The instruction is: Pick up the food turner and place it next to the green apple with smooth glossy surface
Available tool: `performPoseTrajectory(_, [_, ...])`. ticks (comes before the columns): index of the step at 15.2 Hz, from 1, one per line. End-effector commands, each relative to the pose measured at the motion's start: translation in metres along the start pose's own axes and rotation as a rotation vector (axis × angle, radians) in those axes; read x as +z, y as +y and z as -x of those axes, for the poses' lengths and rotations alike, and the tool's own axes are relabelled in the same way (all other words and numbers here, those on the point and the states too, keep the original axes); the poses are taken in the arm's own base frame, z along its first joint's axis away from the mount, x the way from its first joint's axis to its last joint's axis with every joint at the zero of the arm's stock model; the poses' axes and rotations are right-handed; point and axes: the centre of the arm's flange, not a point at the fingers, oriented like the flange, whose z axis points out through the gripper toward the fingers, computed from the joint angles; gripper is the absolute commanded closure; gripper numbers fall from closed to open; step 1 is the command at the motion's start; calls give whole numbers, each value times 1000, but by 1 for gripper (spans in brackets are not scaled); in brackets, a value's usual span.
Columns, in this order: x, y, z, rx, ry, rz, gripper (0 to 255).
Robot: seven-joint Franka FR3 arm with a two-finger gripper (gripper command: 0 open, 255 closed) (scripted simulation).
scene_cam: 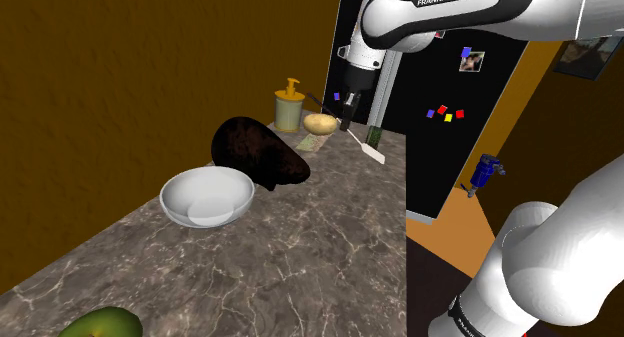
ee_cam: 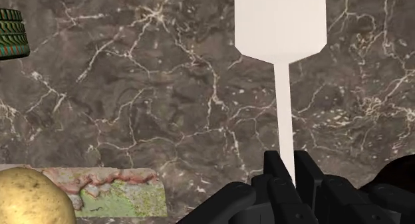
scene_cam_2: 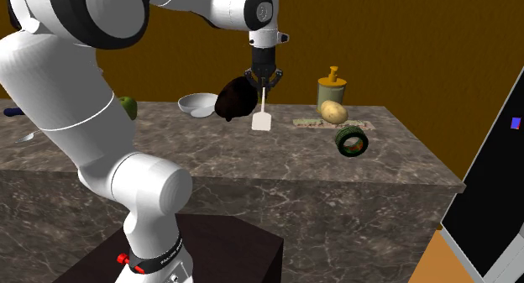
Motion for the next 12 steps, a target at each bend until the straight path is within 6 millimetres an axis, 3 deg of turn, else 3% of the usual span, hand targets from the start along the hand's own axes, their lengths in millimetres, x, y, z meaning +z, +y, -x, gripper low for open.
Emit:
performPoseTrajectory(1, [-11,0,-1,0,0,0,255])
performPoseTrajectory(2, [-14,0,-1,0,0,0,255])
performPoseTrajectory(12, [-14,-132,-3,0,0,0,255])
